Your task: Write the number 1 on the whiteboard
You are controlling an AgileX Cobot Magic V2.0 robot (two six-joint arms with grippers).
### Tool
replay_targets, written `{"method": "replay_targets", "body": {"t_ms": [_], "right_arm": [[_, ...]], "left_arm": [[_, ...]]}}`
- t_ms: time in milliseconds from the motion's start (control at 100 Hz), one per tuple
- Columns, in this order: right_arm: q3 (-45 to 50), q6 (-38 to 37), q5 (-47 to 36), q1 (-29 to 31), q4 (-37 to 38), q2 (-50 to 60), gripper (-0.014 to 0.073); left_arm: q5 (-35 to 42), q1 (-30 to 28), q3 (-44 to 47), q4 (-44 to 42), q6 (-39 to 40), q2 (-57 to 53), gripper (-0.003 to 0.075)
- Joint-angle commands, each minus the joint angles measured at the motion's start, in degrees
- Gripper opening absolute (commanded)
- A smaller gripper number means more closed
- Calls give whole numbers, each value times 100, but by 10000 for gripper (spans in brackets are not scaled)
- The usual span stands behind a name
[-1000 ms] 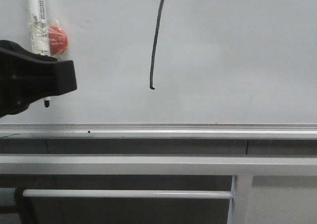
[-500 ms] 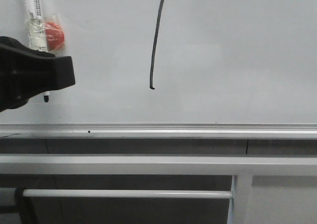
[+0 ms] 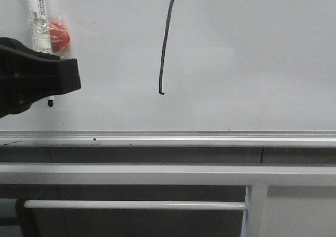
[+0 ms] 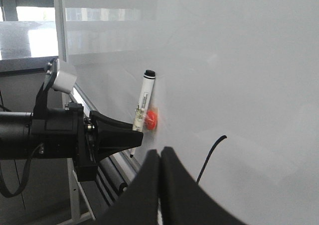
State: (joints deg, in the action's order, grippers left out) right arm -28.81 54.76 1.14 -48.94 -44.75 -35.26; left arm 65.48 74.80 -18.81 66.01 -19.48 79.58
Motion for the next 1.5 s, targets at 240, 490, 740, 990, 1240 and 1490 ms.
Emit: {"method": "replay_targets", "body": {"t_ms": [240, 490, 740, 990, 1240, 1490], "right_arm": [[-158, 53, -308, 23, 24, 15, -63], [-158, 53, -308, 23, 24, 15, -63], [-158, 53, -308, 23, 24, 15, -63], [-158, 53, -319, 23, 33, 15, -63], [-158, 53, -329, 23, 33, 15, -63], [-158, 53, -341, 23, 33, 15, -63]], "left_arm": [[1098, -29, -127, -415, 64, -91, -15], [1131, -29, -127, -415, 64, -91, 193], [1143, -29, -127, -313, 64, -91, 251], [1221, -18, -127, -313, 64, -91, 296], [1384, 290, -115, -29, -148, -289, 298], [1384, 691, -115, 590, -738, -625, 298]]}}
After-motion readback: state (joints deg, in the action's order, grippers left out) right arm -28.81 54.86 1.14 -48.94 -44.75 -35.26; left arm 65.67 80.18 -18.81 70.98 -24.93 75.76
